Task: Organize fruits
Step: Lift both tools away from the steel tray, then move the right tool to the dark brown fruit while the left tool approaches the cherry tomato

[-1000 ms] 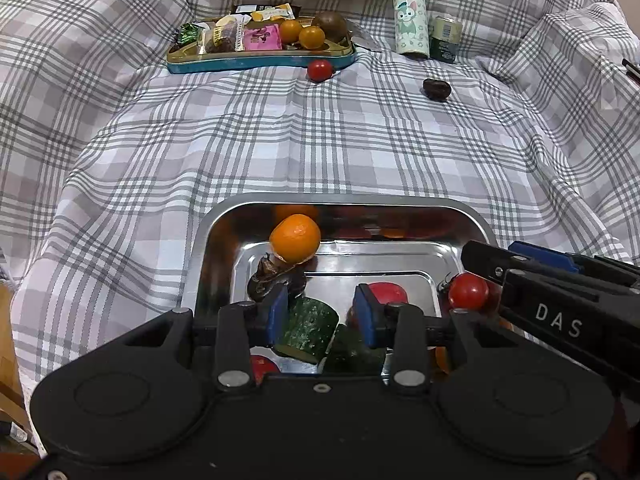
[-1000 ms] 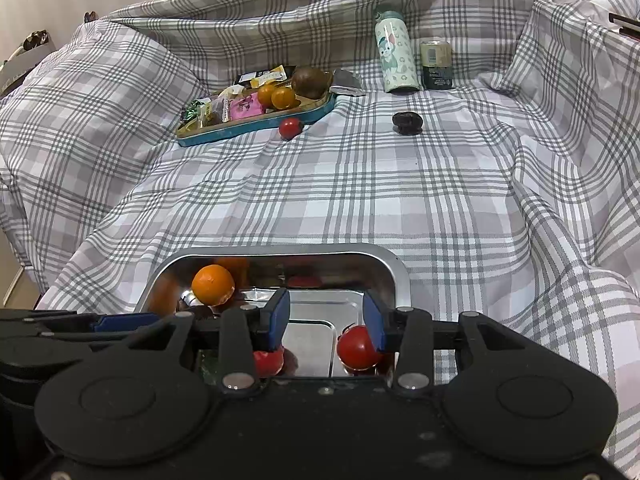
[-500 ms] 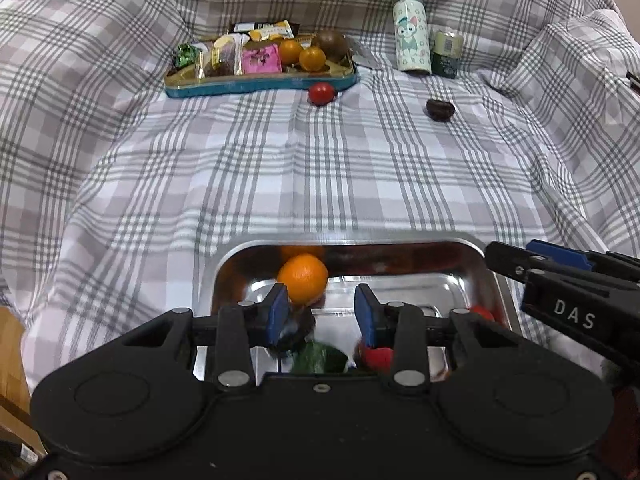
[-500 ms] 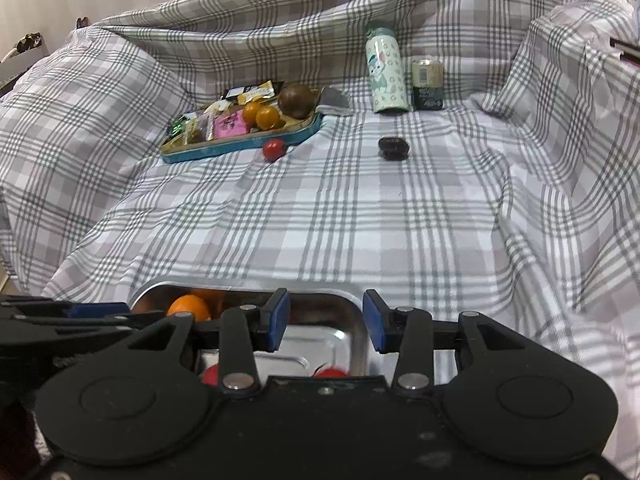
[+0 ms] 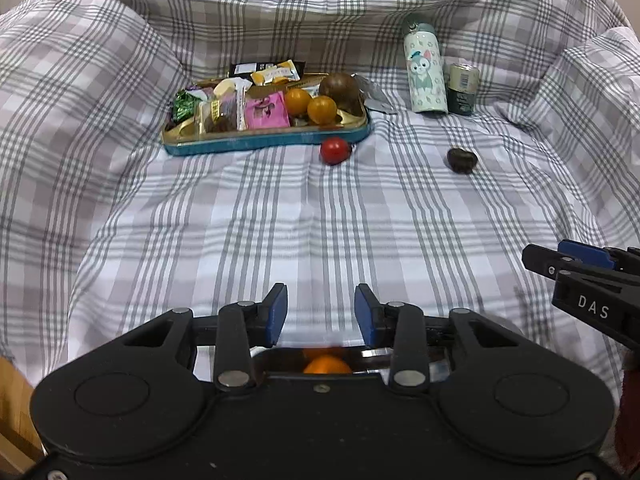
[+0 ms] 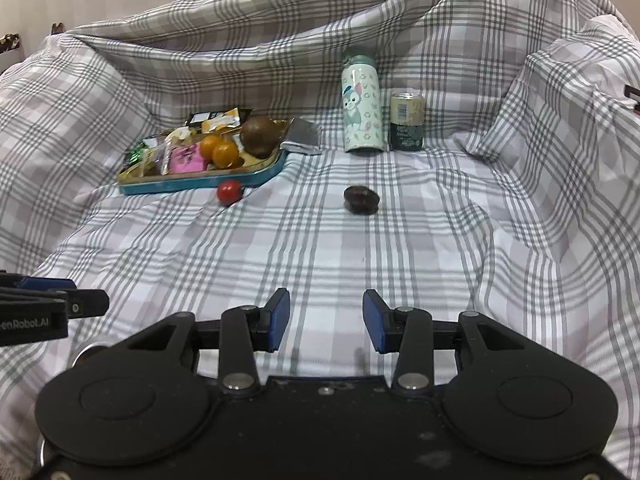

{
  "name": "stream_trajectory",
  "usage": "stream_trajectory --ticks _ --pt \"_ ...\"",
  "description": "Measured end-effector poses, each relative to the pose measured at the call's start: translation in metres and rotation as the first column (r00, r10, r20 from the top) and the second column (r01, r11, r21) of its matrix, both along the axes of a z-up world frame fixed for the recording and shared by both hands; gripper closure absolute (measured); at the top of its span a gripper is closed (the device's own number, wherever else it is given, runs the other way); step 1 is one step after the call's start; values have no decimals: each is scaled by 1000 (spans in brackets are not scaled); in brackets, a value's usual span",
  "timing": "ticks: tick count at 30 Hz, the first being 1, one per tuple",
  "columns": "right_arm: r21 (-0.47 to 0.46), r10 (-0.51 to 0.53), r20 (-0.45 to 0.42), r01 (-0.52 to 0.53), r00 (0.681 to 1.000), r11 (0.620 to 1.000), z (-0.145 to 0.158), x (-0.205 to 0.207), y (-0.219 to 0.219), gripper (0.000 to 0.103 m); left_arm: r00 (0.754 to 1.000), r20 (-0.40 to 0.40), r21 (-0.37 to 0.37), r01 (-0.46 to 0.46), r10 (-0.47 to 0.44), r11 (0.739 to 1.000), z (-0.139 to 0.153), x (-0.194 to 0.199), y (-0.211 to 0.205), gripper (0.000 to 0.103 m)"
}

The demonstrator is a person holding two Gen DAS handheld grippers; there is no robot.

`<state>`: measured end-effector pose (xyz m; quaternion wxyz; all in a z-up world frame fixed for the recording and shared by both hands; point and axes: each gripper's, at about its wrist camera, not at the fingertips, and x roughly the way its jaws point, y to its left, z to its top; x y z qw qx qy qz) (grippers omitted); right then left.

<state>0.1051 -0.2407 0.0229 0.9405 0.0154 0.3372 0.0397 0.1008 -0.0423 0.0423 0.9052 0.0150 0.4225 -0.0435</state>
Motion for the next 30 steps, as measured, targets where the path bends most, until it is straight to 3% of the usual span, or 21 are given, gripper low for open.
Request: stream_trajectory --ticks 12,30 --pt "13 -53 -16 53 998 999 -9 77 -12 60 1000 -3 -17 -20 20 1000 -6 70 8 57" --pt "38 -219 21 219 975 975 -27 184 -28 60 1000 -15 -35 -25 24 999 -35 154 1 57"
